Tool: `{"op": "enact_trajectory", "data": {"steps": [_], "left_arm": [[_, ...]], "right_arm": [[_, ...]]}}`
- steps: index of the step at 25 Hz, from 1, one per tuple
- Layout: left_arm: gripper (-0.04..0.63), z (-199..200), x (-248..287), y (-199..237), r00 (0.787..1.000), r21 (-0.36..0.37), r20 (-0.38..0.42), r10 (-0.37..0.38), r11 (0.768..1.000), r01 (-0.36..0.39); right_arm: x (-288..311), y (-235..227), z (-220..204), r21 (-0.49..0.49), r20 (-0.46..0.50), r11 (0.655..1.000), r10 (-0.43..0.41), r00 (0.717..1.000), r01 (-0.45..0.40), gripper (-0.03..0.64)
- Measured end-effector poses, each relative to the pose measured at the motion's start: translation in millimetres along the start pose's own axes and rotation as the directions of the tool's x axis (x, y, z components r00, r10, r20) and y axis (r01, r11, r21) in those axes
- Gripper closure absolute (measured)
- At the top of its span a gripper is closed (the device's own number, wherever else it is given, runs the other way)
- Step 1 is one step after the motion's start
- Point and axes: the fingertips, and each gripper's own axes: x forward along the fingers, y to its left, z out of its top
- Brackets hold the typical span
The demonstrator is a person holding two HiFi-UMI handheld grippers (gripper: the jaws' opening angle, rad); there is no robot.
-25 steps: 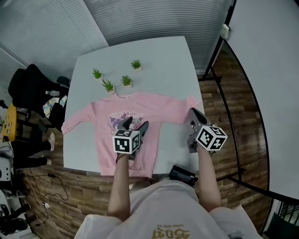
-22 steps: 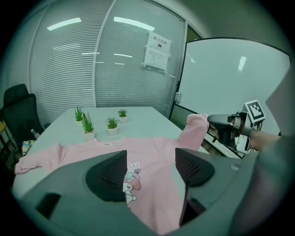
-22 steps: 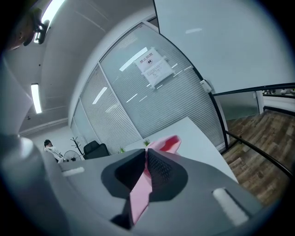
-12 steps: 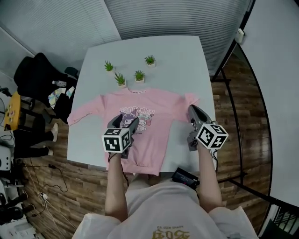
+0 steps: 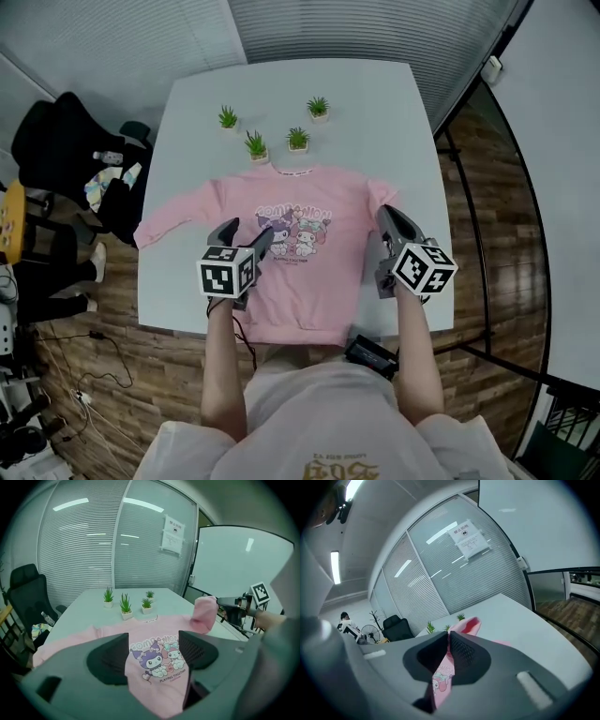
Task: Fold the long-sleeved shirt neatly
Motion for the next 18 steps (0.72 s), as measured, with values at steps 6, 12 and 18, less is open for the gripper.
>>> {"op": "enact_trajectory", "data": {"steps": [6,12,18], "left_arm": [[0.255,-1,-15,43,1.0,0.001,-0.008,-0.019,1.0,0.019],[0.253,-3,-20,72,0.999,0.034,-0.033,-0.043,0.998,0.044],[0.253,-12,-19,100,0.997,0.021,-0.04,-0.061,0.998,0.061]], "right_arm": [[25,36,-15,-0.01,-0.002,1.0,-0.003,1.0,0.003,0.586],[47,70,-20,-0.03,-0.004,1.0,-0.001,1.0,0.001,0.587],[69,99,-30,-0.038,-0.01,0.999,0.005,1.0,-0.006,0.586]]}}
